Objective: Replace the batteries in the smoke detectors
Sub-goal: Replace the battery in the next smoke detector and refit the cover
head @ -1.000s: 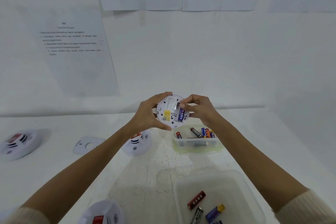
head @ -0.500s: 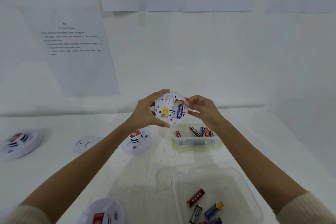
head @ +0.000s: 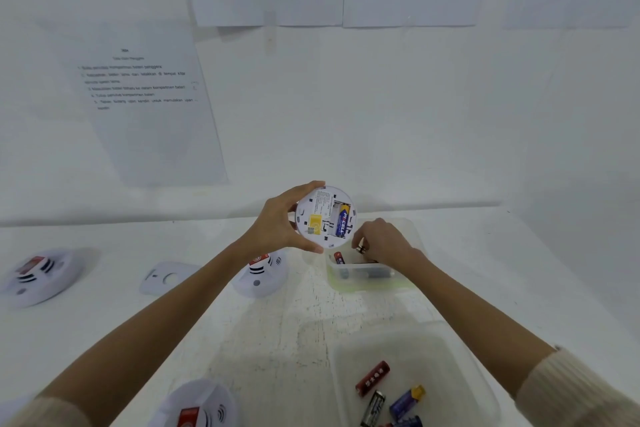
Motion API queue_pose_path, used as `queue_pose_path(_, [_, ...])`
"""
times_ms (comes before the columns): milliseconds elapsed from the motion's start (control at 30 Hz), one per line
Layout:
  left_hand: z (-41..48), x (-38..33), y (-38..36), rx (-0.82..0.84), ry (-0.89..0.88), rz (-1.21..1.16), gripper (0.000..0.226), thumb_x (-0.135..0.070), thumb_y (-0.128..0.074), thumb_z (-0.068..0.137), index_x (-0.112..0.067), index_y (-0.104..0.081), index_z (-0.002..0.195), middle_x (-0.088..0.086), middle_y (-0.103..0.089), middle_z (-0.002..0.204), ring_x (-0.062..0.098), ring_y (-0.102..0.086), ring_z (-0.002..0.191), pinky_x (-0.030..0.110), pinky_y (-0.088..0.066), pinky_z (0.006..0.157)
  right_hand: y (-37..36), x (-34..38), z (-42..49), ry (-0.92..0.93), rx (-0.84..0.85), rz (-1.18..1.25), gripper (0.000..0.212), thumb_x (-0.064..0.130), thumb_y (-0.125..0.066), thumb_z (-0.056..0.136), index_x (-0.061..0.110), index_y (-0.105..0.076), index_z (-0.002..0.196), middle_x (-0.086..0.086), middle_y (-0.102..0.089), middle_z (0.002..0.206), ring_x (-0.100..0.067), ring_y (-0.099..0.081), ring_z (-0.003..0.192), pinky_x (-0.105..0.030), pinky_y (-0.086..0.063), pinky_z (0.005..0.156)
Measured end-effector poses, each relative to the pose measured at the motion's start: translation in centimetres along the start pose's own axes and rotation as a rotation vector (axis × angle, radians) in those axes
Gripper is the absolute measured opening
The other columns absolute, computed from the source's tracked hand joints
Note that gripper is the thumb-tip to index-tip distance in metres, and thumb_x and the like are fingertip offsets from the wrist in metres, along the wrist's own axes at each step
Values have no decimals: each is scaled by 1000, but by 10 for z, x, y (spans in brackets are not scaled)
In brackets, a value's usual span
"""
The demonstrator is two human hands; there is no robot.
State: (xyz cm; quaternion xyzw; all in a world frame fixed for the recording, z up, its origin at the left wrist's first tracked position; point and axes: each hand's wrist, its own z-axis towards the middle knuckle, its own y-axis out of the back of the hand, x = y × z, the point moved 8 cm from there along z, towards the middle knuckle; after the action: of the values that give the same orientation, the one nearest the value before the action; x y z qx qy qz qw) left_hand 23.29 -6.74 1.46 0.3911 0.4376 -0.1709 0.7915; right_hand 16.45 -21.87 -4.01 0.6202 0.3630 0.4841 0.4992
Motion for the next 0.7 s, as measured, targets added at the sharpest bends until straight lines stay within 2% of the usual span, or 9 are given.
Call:
queue_pose_path(100, [0, 0, 3, -3, -1, 13, 96, -9, -91, 49, -39, -42, 127, -9, -49, 131, 17, -52, 116, 22, -56, 78, 7, -2, -2, 13, -103, 142, 25, 0, -67, 76, 11, -71, 98, -9, -71, 98, -18, -67, 81, -22, -50, 76])
queue_pose_path(200, [-1, -2, 9, -19, 5, 15, 97, -14, -91, 47, -42, -42, 126, -11, -51, 128, 15, -54, 112, 19, -55, 76, 33, -12, -13, -75, -349, 551, 16, 1, -72, 74, 14, -67, 80, -7, -72, 83, -7, -64, 57, -18, -54, 67])
queue_pose_path(267, [0, -1, 11, -30, 17, 10, 98, -12, -92, 47, -36, -43, 129, -10, -52, 127, 15, -55, 111, 19, -55, 76, 58, -15, -27, -71, -594, 796, 14, 0, -73, 73, 10, -63, 76, -7, -70, 76, -12, -67, 63, -17, -53, 67])
queue_pose_path(367, [2, -2, 12, -44, 20, 11, 98, -9, -91, 50, -29, -43, 133, -8, -54, 127, 14, -56, 111, 21, -56, 76, 95, 1, -54, 82, -857, 1003, 10, 2, -72, 76, 8, -64, 78, -4, -70, 78, -11, -68, 78, -21, -55, 71])
queue_pose_path(433, [4, -4, 10, -44, 16, 7, 99, -8, -91, 49, -29, -43, 133, -9, -55, 125, 12, -58, 108, 21, -56, 76, 107, 21, -64, 246, -911, 945, 9, 3, -73, 76, 9, -67, 81, -1, -70, 84, -9, -67, 79, -22, -56, 68])
queue_pose_path(567, [7, -10, 6, -57, 2, 0, 100, -8, -92, 47, -26, -45, 133, -4, -57, 124, 12, -60, 103, 20, -55, 77, 95, 53, -73, 590, -1001, 485, 6, -3, -72, 73, 2, -69, 74, -8, -71, 83, -17, -68, 76, -32, -57, 61])
queue_pose_path(700, [7, -11, 9, -88, -7, 9, 98, -7, -92, 47, -30, -45, 130, -4, -56, 125, 12, -58, 104, 14, -52, 75, 75, 56, -72, 668, -1024, 301, 3, 5, -72, 73, 4, -70, 71, -7, -72, 84, -16, -67, 79, -30, -55, 65])
